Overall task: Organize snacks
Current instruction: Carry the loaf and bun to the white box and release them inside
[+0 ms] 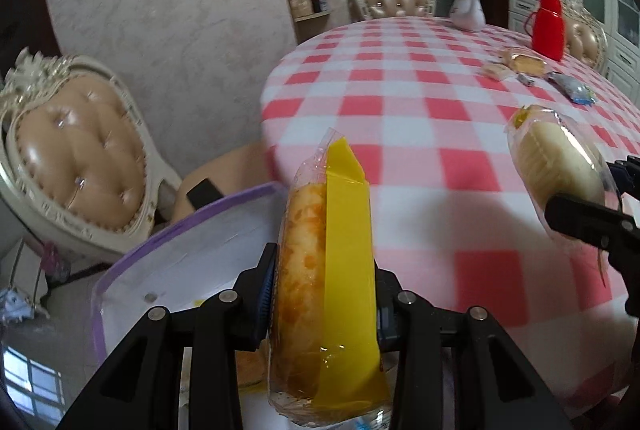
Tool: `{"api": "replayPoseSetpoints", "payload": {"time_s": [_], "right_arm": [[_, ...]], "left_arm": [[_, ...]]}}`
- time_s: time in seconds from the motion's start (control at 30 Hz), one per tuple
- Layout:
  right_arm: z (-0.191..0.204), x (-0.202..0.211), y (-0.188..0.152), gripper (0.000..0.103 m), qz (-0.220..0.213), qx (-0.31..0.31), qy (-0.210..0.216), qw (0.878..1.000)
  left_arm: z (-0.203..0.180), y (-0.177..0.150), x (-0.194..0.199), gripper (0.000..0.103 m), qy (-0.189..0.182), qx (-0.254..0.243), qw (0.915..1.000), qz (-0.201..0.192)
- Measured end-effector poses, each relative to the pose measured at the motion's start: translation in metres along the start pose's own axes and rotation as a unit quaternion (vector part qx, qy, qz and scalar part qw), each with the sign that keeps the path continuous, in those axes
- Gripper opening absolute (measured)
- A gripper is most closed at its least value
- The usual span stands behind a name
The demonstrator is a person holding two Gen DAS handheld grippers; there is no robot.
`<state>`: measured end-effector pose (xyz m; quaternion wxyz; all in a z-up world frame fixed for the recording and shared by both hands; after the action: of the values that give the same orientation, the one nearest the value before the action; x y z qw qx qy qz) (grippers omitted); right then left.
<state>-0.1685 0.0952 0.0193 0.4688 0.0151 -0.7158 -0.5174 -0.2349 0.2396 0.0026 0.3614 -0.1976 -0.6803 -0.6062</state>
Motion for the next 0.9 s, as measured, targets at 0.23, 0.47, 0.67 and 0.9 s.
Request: {"api": "replayPoseSetpoints", "payload": {"time_s": [0.23,0.47,0.67,0.9], "right_arm": [[0.055,-0.003,-0.004,0.065,0.006,0.045,0.029,0.999],[0.108,-0.011,-0.013,0.065,0.019,0.095,0.054,0.994],[0.143,-0.016,-0.024,0.065,0.033,0.132,0.074,0.988],[0.171,-0.022,-0.037,0.065,0.047,0.162,0.087,0.982]], "left_arm": [[0.038,-0.020,0.011,0.039,0.023,0.027,0.9993,0.005],[0.074,-0.039,0.020,0.039,0.044,0.054,0.9976,0.009],[0.101,-0.053,0.022,0.039,0.056,0.074,0.9956,0.012],[0.121,-0.064,0.022,0.039,0.062,0.094,0.9935,0.016]]}}
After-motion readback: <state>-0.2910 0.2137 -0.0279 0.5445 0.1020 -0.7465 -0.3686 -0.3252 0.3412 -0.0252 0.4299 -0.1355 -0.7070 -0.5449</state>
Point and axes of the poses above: each gripper's, at about its wrist camera, not at the fingertips, and x roughly against the way its jaws point, z to its left, y to its top, the point moved 4 cm from there along -x, roughly the way its jaws point, and after that the axes turned 13 degrees about -y, right-handed, at the moved point
